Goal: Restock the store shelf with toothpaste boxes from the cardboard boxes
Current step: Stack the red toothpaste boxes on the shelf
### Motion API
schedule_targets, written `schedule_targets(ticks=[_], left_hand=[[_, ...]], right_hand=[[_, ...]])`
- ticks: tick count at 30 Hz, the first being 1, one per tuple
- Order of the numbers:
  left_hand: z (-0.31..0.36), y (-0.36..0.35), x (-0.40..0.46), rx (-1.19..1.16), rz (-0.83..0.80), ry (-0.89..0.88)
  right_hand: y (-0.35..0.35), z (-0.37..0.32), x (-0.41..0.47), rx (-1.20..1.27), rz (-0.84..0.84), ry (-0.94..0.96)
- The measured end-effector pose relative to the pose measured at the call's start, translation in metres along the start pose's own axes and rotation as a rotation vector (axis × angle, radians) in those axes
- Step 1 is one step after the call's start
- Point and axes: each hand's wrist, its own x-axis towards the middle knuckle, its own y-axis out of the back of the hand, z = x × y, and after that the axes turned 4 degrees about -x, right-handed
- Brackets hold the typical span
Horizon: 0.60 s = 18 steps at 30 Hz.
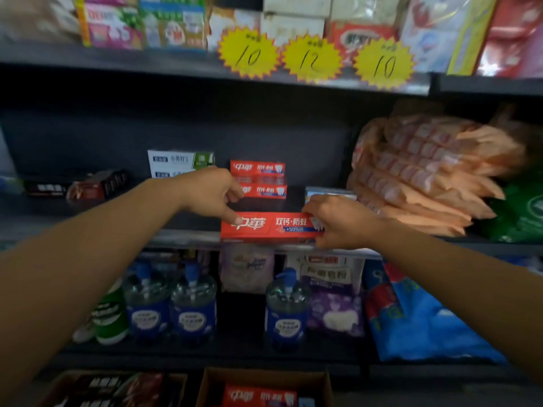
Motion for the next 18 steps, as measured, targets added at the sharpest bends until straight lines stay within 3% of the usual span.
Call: schedule_targets(ticks=[9,18], left_hand=[[-0.027,0.046,0.049,-0.028,0.05,0.048],[-0.064,0.013,0.102,-0.143,-0.045,0.083]], right_hand=[[0.025,0.035,0.056,-0.108,0.096,-0.021],[-0.011,0.048,0.099,-0.109,0.203,0.002]])
